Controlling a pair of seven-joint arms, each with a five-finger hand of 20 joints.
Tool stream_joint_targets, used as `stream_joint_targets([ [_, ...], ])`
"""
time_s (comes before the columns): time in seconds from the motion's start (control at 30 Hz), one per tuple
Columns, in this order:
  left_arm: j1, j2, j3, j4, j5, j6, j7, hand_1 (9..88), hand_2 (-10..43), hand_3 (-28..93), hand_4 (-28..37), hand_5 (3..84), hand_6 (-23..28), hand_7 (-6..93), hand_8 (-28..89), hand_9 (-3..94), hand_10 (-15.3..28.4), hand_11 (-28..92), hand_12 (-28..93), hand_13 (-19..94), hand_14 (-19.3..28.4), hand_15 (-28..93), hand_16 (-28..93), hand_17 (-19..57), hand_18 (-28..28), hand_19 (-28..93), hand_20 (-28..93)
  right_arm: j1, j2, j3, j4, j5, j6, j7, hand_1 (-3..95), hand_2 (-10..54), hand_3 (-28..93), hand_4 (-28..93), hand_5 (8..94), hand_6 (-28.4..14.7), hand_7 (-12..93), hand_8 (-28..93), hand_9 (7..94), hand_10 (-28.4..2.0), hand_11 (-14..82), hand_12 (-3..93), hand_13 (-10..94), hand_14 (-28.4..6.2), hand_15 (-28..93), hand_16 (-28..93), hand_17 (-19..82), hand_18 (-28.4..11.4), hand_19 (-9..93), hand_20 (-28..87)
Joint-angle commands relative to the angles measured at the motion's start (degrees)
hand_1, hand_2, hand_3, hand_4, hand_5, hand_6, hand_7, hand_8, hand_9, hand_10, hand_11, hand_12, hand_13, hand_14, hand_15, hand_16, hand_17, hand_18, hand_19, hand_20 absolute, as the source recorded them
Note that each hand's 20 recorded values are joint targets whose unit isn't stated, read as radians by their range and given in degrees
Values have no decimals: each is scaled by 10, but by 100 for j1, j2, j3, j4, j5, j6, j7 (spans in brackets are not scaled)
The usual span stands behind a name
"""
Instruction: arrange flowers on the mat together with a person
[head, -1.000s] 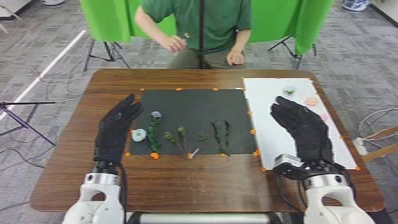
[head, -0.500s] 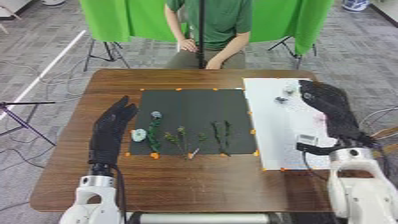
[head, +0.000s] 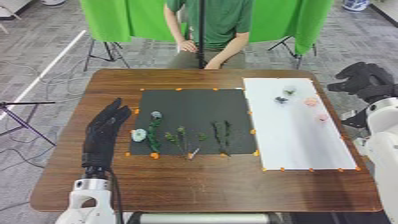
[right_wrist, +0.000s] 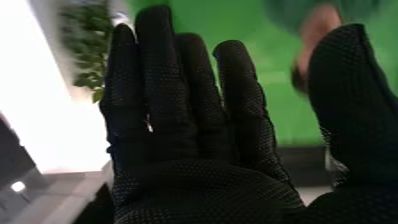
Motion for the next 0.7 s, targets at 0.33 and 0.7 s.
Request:
stream_joint_targets([
  [0.33,289,-21,-44,-15,-92,545,-63,315,-95,653,-138,380,17,93,-60,403,116,115,123,339,155,88,22,55,96,14,173,206,-252,-356,891,-910,-856,-66,359,-95,719,-232,572,9,163,-105,680,-147,164,182,724,-99,261,219,409,-169,595,358],
  [0.7,307,-32,-24,2,3,538,-117,308,-95,657,-143,358,35,62,-58,371,120,80,105,325,142,86,2,89,105,60,207,352,-479,-595,1381,-1403,-878,-331,402,-95,713,-242,544,21,167,-106,674,-137,152,176,781,-81,251,216,458,-154,624,357],
])
